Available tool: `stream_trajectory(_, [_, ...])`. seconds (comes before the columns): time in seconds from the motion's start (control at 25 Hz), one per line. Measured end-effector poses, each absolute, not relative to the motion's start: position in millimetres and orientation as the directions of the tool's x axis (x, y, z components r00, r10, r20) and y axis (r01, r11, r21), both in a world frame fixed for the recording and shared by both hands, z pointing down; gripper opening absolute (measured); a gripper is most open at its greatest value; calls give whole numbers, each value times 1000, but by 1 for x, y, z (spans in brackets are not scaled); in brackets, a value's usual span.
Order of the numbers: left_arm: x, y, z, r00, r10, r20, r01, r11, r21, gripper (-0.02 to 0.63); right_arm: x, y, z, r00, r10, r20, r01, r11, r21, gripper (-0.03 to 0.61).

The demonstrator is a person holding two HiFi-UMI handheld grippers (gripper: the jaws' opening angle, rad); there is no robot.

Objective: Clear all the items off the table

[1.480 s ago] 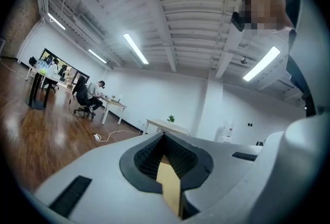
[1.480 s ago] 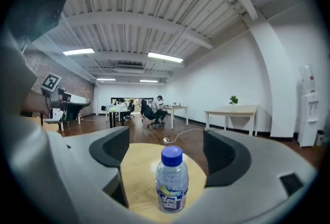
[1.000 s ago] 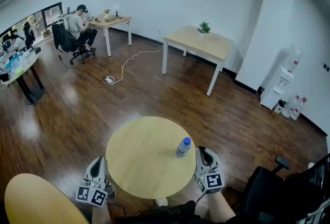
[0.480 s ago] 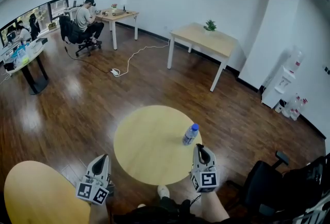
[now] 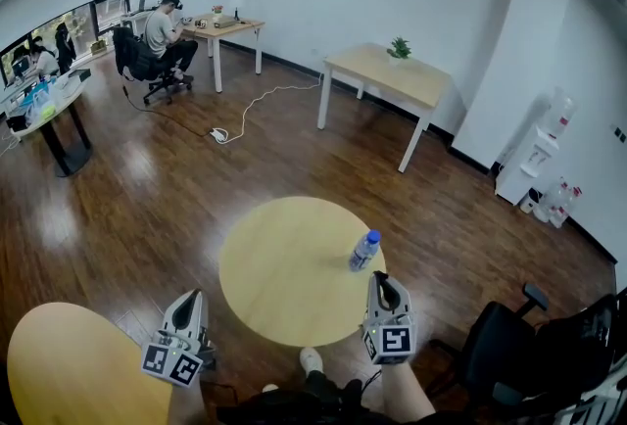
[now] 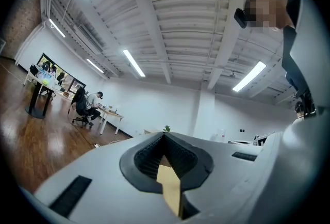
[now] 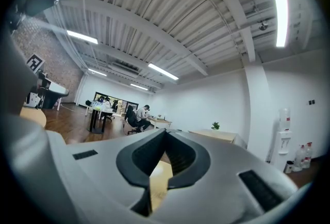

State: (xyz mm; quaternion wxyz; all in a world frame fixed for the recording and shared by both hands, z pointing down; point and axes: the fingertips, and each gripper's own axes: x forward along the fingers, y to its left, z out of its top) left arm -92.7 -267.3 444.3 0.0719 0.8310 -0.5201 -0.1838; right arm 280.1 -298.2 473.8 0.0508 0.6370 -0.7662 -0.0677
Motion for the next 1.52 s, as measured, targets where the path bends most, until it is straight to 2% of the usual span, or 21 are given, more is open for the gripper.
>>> stream_trajectory(0.4, [-129, -250, 446, 345, -910, -231, -858, -405, 316, 0, 244, -311, 470, -257, -966, 4, -949, 254, 188, 3])
stream_trajectory(0.6, [-163, -223, 442, 245, -942, -230, -905, -307, 294, 0, 195, -329, 459, -397, -917, -23, -904, 387, 180, 3])
stream_trajectory(0.72, [-190, -196, 439, 126, -962, -240, -935, -197, 295, 0, 154, -344, 461, -504, -864, -11, -851, 494, 179, 3])
stream_trajectory(0.88, [-223, -156, 428, -64, -958, -278, -937, -38, 349, 0, 85, -358, 447, -660, -751, -26, -742, 646, 178, 4])
stream_trajectory(1.12, [-233, -84, 415, -263, -923, -282, -935, 171, 312, 0, 1, -353, 437, -836, -545, -55, -547, 824, 150, 3])
stream_trajectory(1.36, [-243, 36, 422, -583, -771, -255, -800, 488, 350, 0, -92, -314, 453, -958, -284, -37, -286, 951, 116, 4])
stream_trajectory(1.52, [-225, 95, 422, -706, -668, -234, -703, 621, 348, 0, -131, -274, 459, -992, -120, -35, -122, 990, 74, 4])
